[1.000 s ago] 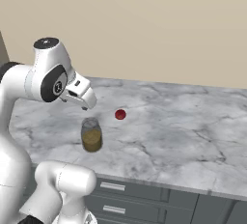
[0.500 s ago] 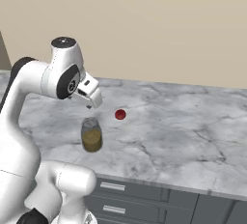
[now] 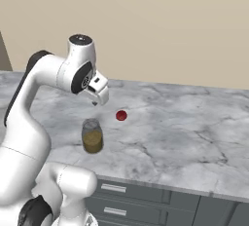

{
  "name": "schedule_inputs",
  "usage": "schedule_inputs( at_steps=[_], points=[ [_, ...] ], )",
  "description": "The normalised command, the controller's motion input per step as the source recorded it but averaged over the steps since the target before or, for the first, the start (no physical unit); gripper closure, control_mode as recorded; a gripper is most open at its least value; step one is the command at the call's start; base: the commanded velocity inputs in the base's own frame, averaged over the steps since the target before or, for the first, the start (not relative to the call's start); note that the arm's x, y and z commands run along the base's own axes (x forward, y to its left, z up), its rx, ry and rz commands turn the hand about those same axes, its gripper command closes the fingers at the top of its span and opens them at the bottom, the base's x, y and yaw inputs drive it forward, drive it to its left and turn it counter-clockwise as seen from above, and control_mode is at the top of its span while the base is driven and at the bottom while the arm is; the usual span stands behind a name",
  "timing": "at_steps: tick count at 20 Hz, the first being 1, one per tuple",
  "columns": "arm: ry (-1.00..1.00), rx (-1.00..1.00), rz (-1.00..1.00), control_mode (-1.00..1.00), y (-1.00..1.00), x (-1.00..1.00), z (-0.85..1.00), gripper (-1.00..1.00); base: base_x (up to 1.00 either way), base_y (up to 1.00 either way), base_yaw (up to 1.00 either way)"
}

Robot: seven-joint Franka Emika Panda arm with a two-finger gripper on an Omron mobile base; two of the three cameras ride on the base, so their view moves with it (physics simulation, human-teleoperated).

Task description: Pick the jar and candle from the dining table and place them in the open cabinet. Close the cabinet after placing the objects.

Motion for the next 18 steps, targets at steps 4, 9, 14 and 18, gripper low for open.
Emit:
schedule_inputs(
  at_steps=[4, 9, 14, 18],
  points=[
    [0.07, 0.05, 0.0, -1.0, -0.16, 0.22, 0.0, -1.0, 0.0, 0.0, 0.0],
    [0.08, 0.03, 0.0, -1.0, -0.1, 0.06, -0.08, -1.0, 0.0, 0.0, 0.0],
    [0.14, 0.0, 0.0, -1.0, -0.01, 0.0, -0.47, -1.0, 0.0, 0.0, 0.0],
    [0.04, 0.0, 0.0, -1.0, -0.14, -0.13, -0.37, -1.0, 0.0, 0.0, 0.0]
  ],
)
